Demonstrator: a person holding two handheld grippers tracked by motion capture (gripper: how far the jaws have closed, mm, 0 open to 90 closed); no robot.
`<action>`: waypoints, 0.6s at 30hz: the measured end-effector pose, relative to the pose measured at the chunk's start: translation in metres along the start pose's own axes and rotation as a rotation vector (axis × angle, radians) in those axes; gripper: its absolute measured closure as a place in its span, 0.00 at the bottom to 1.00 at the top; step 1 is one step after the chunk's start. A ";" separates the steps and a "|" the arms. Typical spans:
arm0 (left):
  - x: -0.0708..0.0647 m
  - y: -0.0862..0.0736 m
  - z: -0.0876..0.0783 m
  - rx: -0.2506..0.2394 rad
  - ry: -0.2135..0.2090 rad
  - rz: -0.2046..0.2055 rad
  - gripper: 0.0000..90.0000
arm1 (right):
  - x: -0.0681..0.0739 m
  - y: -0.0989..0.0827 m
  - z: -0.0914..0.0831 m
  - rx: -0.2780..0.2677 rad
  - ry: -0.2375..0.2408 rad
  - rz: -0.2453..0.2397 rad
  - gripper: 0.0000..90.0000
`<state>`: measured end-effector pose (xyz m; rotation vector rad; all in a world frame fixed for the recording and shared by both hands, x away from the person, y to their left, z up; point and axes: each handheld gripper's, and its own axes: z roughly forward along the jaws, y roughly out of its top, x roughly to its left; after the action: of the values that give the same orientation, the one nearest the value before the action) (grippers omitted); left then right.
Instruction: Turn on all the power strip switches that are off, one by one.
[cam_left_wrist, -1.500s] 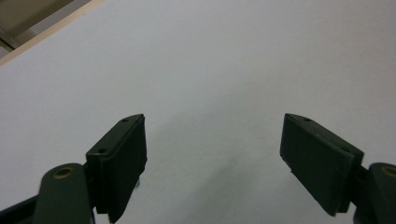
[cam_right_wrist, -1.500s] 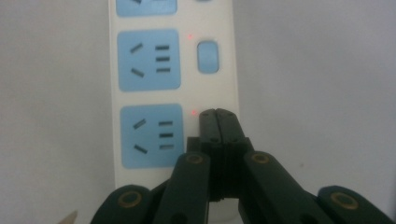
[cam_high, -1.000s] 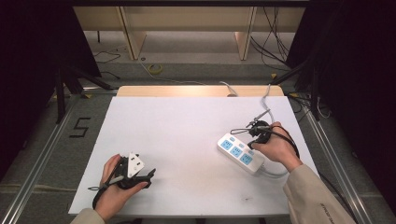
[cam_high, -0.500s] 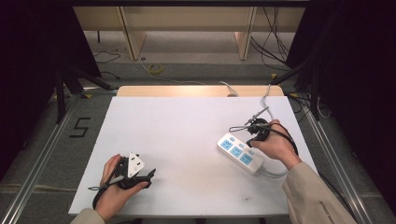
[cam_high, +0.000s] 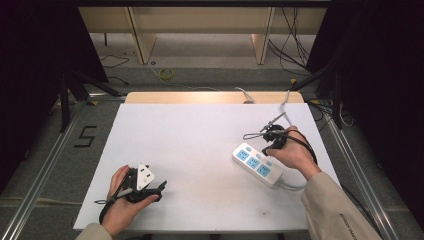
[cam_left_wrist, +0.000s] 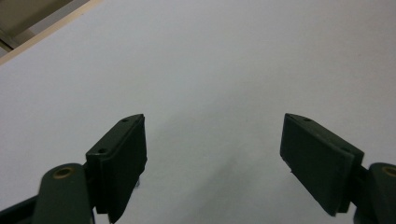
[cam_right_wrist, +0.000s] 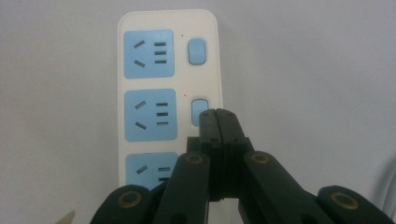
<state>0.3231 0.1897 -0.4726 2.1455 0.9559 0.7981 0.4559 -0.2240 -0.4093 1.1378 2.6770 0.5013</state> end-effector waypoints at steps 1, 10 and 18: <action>0.000 0.000 0.000 0.000 0.000 0.000 0.25 | 0.000 0.000 0.000 0.000 0.000 0.000 1.00; 0.000 0.000 0.000 0.002 -0.001 0.001 0.25 | 0.000 0.005 0.000 -0.004 0.001 -0.003 1.00; 0.000 0.000 0.000 0.001 -0.001 0.001 0.25 | 0.000 0.009 0.002 -0.005 0.001 -0.006 1.00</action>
<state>0.3231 0.1897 -0.4723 2.1479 0.9546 0.7966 0.4619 -0.2177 -0.4078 1.1284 2.6772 0.5072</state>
